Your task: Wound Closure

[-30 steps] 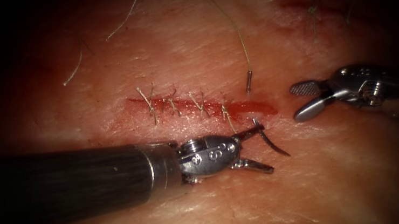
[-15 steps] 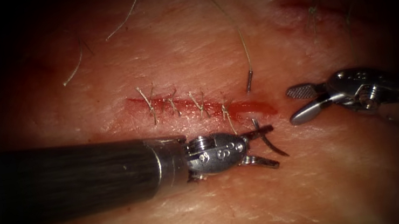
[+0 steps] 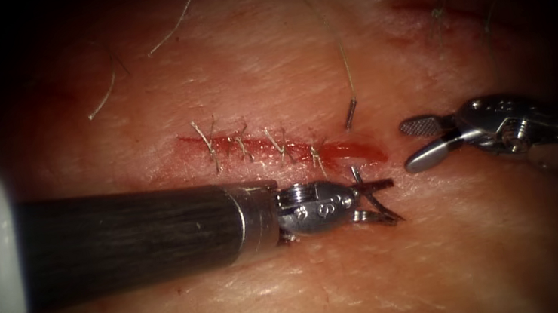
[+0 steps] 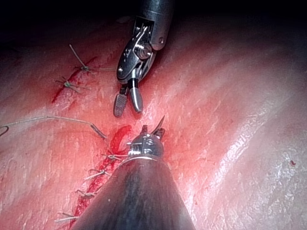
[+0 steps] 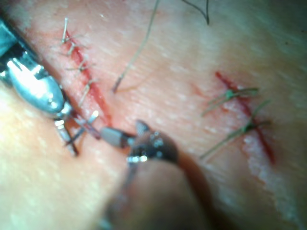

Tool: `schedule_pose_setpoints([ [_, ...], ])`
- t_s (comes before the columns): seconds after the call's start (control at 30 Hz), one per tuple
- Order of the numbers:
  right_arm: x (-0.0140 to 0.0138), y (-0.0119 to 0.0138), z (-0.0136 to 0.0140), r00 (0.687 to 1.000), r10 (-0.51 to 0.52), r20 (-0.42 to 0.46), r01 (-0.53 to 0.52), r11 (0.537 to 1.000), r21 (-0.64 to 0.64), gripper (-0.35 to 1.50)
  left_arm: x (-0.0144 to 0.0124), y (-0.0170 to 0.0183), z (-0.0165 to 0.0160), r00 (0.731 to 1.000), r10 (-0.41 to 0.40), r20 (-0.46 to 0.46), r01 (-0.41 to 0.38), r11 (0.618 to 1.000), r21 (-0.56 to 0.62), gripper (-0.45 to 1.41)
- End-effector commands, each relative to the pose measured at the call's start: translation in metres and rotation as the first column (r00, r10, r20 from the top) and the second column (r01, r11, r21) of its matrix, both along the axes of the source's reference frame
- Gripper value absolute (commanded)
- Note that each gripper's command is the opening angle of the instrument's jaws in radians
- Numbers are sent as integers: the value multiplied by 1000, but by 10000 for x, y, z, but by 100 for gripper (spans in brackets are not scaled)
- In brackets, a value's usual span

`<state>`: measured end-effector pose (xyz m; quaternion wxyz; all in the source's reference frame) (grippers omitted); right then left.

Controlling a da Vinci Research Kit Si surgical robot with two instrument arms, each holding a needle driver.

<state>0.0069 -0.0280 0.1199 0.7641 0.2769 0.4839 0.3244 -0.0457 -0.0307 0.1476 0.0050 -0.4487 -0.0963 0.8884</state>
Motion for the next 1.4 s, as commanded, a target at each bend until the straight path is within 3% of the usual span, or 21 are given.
schedule_pose_setpoints([
  [0.03, 4, -2, 5, 1000, 8, -1, -8, 1000, -4, 131, 0, -6, 3, 1000, -16, -13, 16, 1000, -9, -45],
  [0.17, 0, -3, 2, 999, 29, -22, -29, 1000, 5, 131, 6, -15, -12, 998, -55, -25, 56, 998, 35, -45],
  [0.3, 0, -5, -3, 998, 48, -27, -47, 998, 35, 130, 6, -24, -43, 994, -94, 58, 76, 964, 256, -45],
  [0.33, 0, -6, -5, 998, 53, -29, -51, 998, 41, 128, 6, -26, -60, 985, -134, 107, 88, 931, 353, -45],
  [0.4, 0, -6, -6, 998, 53, -29, -51, 998, 42, 128, 7, -27, -77, 976, -160, 150, 85, 905, 416, -45],
  [0.67, 3, -15, -8, 997, 68, -28, -67, 996, 59, 126, 9, -36, -146, 965, -150, 216, 27, 874, 486, -45],
  [0.77, 4, -21, -11, 993, 93, -68, -79, 980, 184, 118, 14, -33, -160, 962, -125, 244, 19, 917, 398, -45],
  [0.9, 4, -24, -18, 981, 145, -127, -116, 969, 217, 116, 20, -15, -168, 962, -95, 257, 26, 965, 262, -45],
  [1.0, 7, -25, -27, 972, 170, -164, -131, 965, 225, 113, 23, 20, -168, 960, -72, 270, 27, 986, 165, -45],
  [1.2, 3, -17, -38, 948, 220, -231, -149, 945, 290, 111, 25, 60, -169, 959, -51, 280, 28, 996, 87, -45],
  [1.4, 11, 0, -44, 916, 280, -289, -155, 908, 389, 106, 35, 31, -168, 960, -36, 277, 19, 998, 61, -45],
])
